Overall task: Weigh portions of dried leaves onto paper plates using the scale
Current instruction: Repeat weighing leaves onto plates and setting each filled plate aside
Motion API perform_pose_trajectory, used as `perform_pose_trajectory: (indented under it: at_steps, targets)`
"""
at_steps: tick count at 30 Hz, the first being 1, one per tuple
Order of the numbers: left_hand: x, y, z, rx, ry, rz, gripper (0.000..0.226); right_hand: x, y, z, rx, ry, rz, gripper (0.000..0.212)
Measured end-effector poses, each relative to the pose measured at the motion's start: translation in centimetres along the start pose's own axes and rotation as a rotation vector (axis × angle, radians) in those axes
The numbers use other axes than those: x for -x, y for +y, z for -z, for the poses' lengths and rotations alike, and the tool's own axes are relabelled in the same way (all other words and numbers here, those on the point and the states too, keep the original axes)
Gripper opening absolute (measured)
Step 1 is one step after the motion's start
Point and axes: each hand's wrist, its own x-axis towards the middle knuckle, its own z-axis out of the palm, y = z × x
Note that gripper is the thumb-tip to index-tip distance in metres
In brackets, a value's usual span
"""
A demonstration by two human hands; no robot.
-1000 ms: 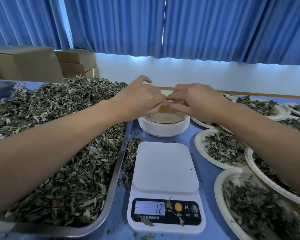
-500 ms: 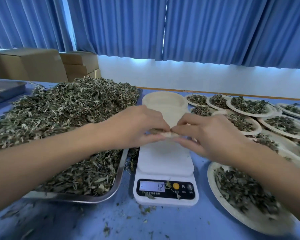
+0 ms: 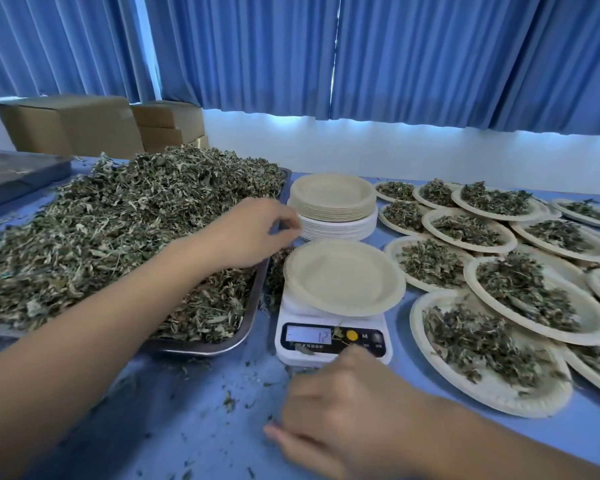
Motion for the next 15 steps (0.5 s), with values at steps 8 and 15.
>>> perform_pose_trajectory:
  at_steps: [8,15]
  targets:
    - [-1.6,-2.5,0.8,-0.041,-0.386,0.267,0.052,0.3,-0.5,-0.8,-0.439,-0.261,-0.222,0.048]
    - [-1.3,-3.9,0.7,-0.235,-0.587,0.389,0.078,0.2,-0.4,-0.8,-0.375,-0.302,-0.226,0.058]
